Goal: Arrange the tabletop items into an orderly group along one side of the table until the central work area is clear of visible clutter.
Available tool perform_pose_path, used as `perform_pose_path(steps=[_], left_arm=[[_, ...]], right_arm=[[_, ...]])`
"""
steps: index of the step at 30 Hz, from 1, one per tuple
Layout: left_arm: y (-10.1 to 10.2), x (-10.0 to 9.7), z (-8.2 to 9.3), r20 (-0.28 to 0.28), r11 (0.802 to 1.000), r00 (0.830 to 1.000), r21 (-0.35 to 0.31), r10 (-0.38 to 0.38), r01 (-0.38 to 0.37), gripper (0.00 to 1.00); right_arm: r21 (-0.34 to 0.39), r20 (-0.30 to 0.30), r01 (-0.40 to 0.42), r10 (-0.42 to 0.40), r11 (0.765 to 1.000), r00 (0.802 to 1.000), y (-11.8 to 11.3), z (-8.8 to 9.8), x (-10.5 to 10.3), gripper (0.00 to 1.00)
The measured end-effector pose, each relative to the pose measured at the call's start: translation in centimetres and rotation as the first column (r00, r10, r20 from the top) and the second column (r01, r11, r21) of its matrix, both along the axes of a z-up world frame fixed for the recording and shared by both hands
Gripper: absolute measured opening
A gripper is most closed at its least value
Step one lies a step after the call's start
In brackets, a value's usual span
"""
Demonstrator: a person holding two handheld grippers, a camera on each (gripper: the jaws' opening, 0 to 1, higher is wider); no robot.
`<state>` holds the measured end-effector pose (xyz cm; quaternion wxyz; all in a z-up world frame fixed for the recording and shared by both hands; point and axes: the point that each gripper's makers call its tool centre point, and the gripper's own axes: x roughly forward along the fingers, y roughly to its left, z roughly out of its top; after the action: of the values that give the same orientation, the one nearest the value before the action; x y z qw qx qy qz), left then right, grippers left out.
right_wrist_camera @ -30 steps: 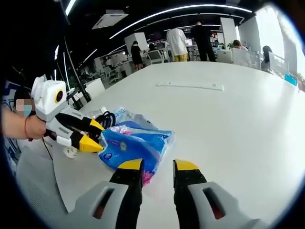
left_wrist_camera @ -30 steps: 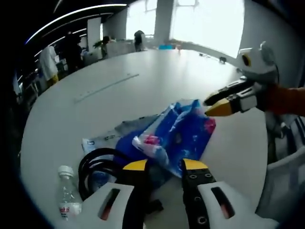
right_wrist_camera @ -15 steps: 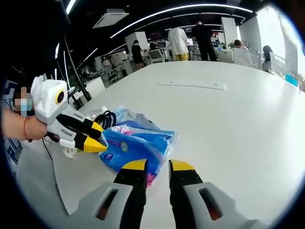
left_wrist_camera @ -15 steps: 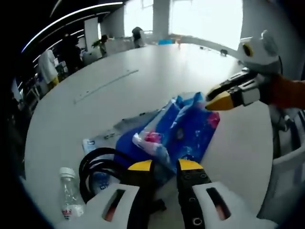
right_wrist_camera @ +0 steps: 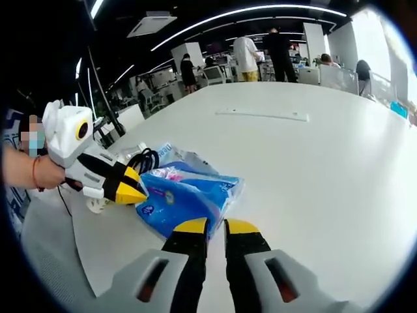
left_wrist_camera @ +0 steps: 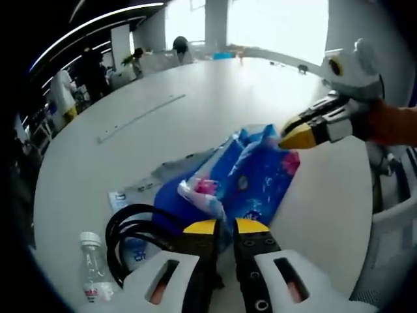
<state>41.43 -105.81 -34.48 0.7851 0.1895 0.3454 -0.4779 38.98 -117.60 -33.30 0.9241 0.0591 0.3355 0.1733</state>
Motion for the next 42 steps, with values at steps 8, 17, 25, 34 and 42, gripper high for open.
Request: perform_pose_path(steps=[8,17,25,34,42], left_arm=[[-0.1,0.0,0.1,0.016,1.000,1.000,0.007,-0.017,0.017,0.02],[-0.2,0.0,0.2,0.024,1.000,0.999,0.007,-0.029,0.029,0.00],[-0.3,0.1,0.6,0.038,1.000,0.999,-0.001,-0.027,0.027,0.00],[-0.8,0.2,1.4,0.046,0.999,0.999,-0.024,-0.021,0.022,0.00],[-1.2,0.2,2.1,0.054,0.999,0.998,-0.037,-0.022,0.024,0.00]], right_arm=[[-0.002,0.004,0.001,-0.001,1.000,1.000,0.0,0.0,0.0,0.04],[-0.007,0.008,0.002,-0.001,1.000,1.000,-0.1,0.1,-0.1,0.02],[-0.014,0.021,0.009,-0.009,1.000,1.000,-0.4,0.4,-0.1,0.00],[-0.015,0.045,0.024,-0.023,1.000,0.999,-0.9,1.1,0.1,0.00],[-0.012,0.065,0.034,-0.033,0.999,0.997,-1.4,1.9,0.0,0.00]])
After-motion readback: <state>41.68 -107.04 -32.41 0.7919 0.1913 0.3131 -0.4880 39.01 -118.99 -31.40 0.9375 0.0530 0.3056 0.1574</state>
